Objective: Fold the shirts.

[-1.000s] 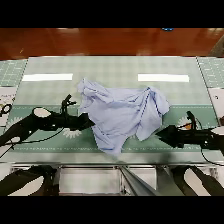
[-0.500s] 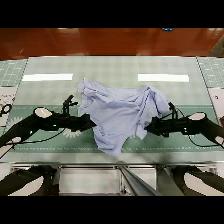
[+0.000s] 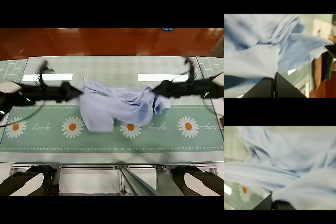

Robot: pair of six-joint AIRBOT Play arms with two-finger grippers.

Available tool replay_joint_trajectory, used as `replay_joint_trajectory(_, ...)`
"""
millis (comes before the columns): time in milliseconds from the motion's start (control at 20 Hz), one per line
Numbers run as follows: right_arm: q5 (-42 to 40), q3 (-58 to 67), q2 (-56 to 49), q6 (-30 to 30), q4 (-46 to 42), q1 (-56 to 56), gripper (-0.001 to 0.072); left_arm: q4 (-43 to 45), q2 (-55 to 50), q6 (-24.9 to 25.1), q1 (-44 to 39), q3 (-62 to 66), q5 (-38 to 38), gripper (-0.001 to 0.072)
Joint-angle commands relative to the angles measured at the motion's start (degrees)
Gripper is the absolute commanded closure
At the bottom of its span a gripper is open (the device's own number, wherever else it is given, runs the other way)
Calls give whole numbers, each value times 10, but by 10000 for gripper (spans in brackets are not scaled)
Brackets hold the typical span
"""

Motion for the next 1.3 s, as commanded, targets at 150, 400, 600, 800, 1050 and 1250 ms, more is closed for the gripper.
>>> replay_joint_trajectory(150,78,393,52,86,-165,-10,689,92,49,-76,123,389,-104,690)
replay_joint_trajectory(400,121,449,189,144,-391,-10,689,157,135,-78,226,520,-109,690)
replay_joint_trajectory(600,145,449,285,154,-465,-10,689,250,221,-91,256,520,-107,690)
replay_joint_trajectory(800,193,449,332,158,-505,-10,689,338,284,-109,174,520,-107,690)
replay_joint_trajectory(1050,211,365,335,170,-470,-10,689,492,320,-170,108,494,-158,690)
replay_joint_trajectory(1250,122,188,306,158,-416,-10,689,403,297,-181,108,320,-87,690)
